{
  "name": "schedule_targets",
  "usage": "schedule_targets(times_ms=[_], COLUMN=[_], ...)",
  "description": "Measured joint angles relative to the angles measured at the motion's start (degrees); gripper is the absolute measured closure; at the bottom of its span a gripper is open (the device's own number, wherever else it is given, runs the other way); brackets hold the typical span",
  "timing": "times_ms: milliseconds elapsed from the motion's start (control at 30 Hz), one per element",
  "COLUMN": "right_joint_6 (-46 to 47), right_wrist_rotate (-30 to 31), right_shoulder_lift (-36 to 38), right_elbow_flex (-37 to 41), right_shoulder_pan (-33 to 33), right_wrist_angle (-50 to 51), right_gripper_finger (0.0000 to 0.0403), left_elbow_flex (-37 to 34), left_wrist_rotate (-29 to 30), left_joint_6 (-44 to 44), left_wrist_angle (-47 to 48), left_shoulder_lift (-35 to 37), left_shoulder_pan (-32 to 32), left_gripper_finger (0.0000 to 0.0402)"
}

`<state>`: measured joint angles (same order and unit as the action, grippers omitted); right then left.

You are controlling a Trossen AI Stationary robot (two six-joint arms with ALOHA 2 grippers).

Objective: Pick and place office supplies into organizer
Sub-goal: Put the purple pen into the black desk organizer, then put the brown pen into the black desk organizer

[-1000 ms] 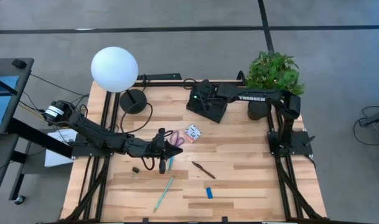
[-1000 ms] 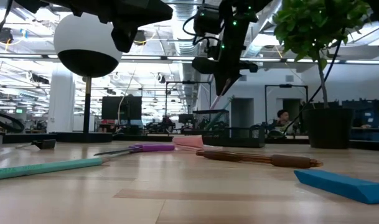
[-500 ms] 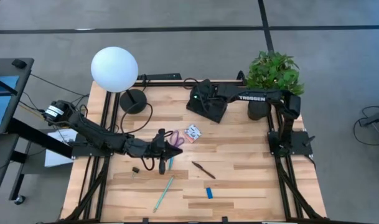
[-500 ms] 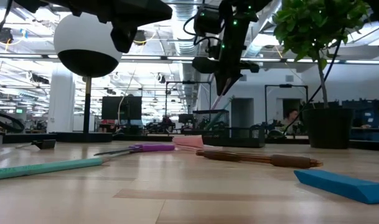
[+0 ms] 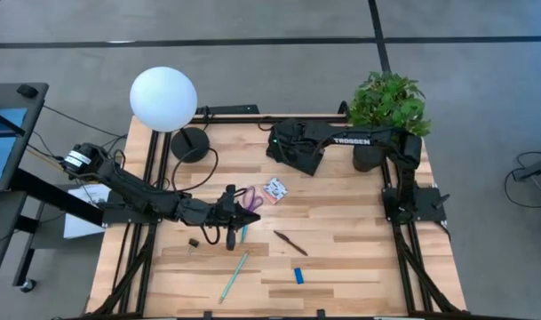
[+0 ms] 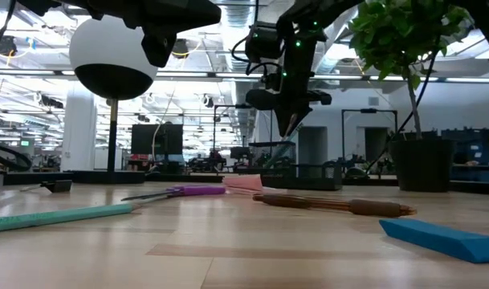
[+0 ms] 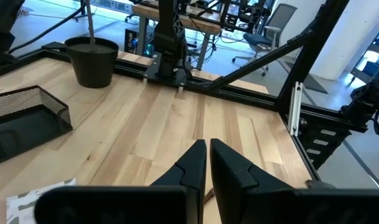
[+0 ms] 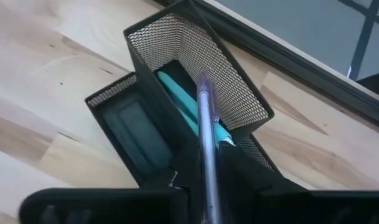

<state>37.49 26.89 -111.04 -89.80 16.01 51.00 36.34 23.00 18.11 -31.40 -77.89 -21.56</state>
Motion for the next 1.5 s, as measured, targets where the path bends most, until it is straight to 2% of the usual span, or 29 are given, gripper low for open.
schedule_targets(times_ms=[400, 700, 900, 1000, 1100, 1233, 1400, 1500], right_joint_6=[-1.94, -3.42, -4.39, -2.66, 2.79, 11.74, 26.37, 33.99], right_wrist_rotate=[0.32, 6.11, 7.52, 11.47, 15.43, 19.56, 27.51, 28.95], right_shoulder_lift=[0.00, 0.64, 5.57, 8.27, 10.37, 9.60, 6.85, 6.58], right_elbow_flex=[0.00, -5.83, -7.50, -7.48, -7.48, -6.89, 1.05, 7.50], right_shoulder_pan=[-1.78, -8.22, -19.99, -27.52, -35.37, -46.26, -56.60, -60.35], right_wrist_angle=[-0.82, 4.71, 6.11, 8.68, 12.92, 16.68, 13.89, 10.41], right_gripper_finger=[0.0267, 0.0276, 0.0284, 0.0284, 0.0284, 0.0284, 0.0284, 0.0285], left_elbow_flex=[0.00, 0.00, -0.01, -0.02, -0.02, -0.02, -0.02, -0.02], left_wrist_rotate=[0.02, 0.24, 1.03, 1.17, 1.54, 1.82, 1.87, 1.88], left_joint_6=[-0.09, -0.37, -0.37, -0.37, -0.34, -0.66, -1.03, -0.97], left_wrist_angle=[-0.01, 1.12, 2.52, 2.74, 3.40, 3.80, 3.76, 3.41], left_shoulder_lift=[0.02, 0.02, 0.02, 0.02, 0.02, 0.02, 0.02, 0.02], left_shoulder_pan=[0.00, -0.01, -0.01, -0.02, -0.02, -0.02, 0.00, 0.00], left_gripper_finger=[0.0386, 0.0386, 0.0386, 0.0386, 0.0386, 0.0386, 0.0386, 0.0386])
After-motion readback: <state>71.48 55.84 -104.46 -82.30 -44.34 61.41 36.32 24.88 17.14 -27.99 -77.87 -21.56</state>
